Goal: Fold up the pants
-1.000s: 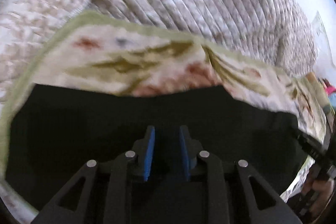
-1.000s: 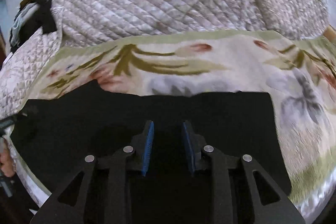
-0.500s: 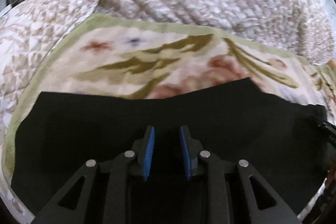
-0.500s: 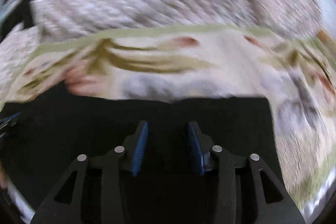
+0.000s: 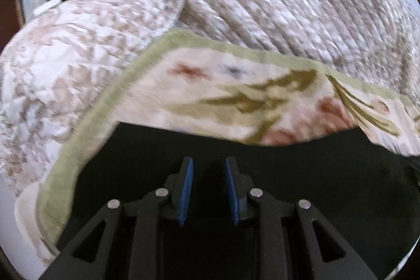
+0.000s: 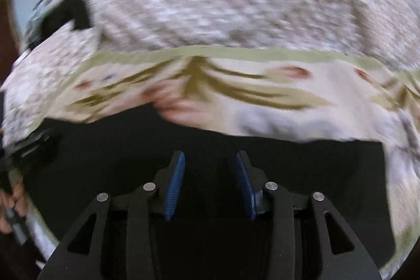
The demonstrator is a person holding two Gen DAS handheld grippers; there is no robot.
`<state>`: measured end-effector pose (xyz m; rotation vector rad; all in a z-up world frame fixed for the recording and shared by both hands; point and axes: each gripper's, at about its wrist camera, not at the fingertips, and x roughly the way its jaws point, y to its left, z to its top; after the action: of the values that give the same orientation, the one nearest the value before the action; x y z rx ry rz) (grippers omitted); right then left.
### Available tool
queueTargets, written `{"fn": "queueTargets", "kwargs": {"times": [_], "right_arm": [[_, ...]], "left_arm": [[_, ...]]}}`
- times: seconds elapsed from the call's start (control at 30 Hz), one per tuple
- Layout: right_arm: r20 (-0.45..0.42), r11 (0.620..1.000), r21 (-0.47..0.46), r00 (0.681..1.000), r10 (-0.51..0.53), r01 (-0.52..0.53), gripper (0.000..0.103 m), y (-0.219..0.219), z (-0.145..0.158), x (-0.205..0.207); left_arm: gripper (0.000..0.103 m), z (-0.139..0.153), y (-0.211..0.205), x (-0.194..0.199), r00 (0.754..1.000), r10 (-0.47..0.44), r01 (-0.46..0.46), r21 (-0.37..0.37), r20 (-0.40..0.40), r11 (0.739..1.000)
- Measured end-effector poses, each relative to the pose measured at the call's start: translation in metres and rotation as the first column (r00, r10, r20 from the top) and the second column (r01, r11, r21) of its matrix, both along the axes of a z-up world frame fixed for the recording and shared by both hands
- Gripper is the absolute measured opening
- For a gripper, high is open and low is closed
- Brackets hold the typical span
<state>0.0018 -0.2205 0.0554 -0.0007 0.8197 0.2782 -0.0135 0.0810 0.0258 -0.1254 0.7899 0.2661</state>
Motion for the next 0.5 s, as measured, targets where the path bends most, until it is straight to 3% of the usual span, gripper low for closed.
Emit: {"fn": "queueTargets", "kwargs": {"times": [0.2, 0.3, 0.33, 0.5], "right_arm": [[-0.030, 0.990, -0.029, 0.990, 0.139, -0.140, 0.038, 0.062, -0.007, 0.016], [-0.109, 0.986, -0.072, 0.984, 0.143, -0.151, 0.035, 0.079, -0.034, 0.034], [-0.095, 0.987, -0.072, 0.986, 0.139, -0.146, 0.035, 0.080, -0.037, 0.034], [-0.083, 0.990, -0.048, 0.988, 0.132, -0.136, 0.035, 0.069, -0.023, 0.009]], "left_arm": [[0.028, -0.011, 0.047, 0.001, 0.991, 0.129, -0.129, -0.032, -0.023, 0.991], [0.028, -0.012, 0.047, -0.004, 0.993, 0.115, -0.115, -0.033, -0.008, 0.993], [0.028, -0.010, 0.045, -0.008, 0.994, 0.106, -0.106, -0.030, -0.001, 0.994], [0.029, 0.000, 0.016, -0.035, 0.999, -0.012, 0.015, -0.084, 0.036, 0.996]]}}
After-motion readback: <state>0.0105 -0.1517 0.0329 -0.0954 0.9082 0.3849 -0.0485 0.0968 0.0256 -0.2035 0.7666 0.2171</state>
